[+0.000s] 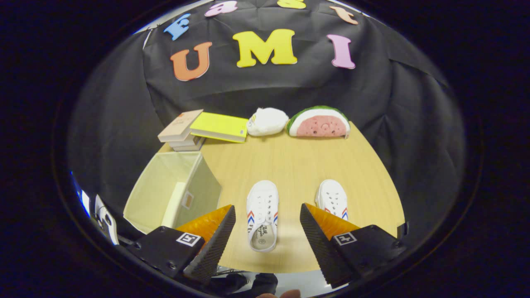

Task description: Open the storage box then place both shoes into the box .Put the left shoe in first, then the right shoe, with the right side of both shoes facing outward in a uniform manner.

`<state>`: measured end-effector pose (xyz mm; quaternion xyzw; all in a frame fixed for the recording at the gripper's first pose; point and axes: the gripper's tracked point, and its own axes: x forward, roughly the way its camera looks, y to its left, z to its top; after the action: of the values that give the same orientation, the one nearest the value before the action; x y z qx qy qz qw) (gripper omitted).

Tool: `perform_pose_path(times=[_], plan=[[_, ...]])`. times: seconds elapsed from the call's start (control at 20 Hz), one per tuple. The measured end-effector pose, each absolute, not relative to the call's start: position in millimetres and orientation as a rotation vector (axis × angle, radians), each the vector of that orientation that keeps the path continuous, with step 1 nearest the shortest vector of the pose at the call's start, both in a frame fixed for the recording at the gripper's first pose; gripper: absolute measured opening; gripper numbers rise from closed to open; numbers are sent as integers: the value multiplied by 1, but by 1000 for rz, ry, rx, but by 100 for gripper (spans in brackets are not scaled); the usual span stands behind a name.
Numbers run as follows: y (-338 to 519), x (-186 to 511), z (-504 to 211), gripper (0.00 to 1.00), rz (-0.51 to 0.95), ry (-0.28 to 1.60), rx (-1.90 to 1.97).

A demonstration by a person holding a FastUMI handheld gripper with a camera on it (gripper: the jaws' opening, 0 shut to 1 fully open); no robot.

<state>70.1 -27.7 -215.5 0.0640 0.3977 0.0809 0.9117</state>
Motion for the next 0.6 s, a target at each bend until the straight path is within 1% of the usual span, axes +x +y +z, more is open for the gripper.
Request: perform_pose_path(times=[0.25, 0.6], plan=[[-34, 94, -269, 100, 197, 956, 139], [-28, 107, -332, 100, 236, 1161, 194]])
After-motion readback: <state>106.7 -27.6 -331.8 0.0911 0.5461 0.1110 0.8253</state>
